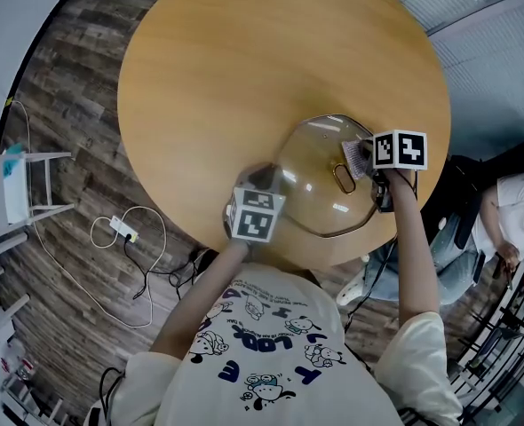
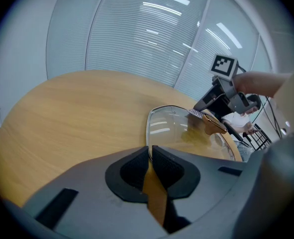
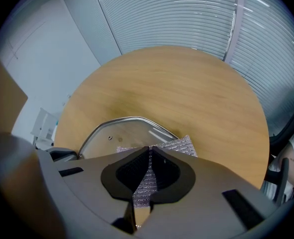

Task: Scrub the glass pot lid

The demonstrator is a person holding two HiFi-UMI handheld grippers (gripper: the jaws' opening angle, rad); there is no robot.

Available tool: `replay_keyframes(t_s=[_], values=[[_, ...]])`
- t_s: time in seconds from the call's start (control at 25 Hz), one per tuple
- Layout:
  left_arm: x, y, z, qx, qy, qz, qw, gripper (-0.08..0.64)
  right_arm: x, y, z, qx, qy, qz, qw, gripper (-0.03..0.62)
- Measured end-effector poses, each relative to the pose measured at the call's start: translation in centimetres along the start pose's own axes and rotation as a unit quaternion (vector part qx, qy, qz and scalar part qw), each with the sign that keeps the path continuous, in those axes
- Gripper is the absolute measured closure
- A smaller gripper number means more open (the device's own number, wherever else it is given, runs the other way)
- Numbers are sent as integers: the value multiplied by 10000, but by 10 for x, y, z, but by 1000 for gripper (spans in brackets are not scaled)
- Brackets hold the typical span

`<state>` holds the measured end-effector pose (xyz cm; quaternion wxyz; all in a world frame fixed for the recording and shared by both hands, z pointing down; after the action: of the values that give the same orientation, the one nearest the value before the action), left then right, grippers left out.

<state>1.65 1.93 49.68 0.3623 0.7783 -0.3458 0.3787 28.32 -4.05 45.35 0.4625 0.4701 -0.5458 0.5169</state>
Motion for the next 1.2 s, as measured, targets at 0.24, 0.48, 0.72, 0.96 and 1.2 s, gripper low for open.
replay_keyframes(t_s=[0.24, 0.48, 0.72, 0.96, 1.2], values=[[0, -2, -1, -42, 94, -20, 9999, 526, -7, 2, -8, -71, -573, 25, 9983, 552], [-1, -3, 2, 13, -3, 14, 10000, 526, -45, 10, -23, -896, -1290, 214, 9874, 551], [-4, -3, 2, 3, 22, -6, 10000, 526, -67, -10, -40, -1668, -1166, -439, 9781, 551], [-1, -3, 1, -22, 51, -14, 10000, 526, -25, 30, -35, -1732, -651, -484, 9815, 510], [-1, -3, 0, -19, 53, -33, 10000, 526, 2, 26, -43, -1767, -227, -1353, 9747, 487]])
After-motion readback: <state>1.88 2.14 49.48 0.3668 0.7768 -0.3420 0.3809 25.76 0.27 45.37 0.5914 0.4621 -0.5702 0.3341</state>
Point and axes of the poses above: the fingertips, and each gripper's own axes: x forward along the fingers, y to its left, z out of its top, the point moved 7 cm from there along -x, backward along the fingers, and after that the axes turned 14 degrees about y, right-handed, at the moved point
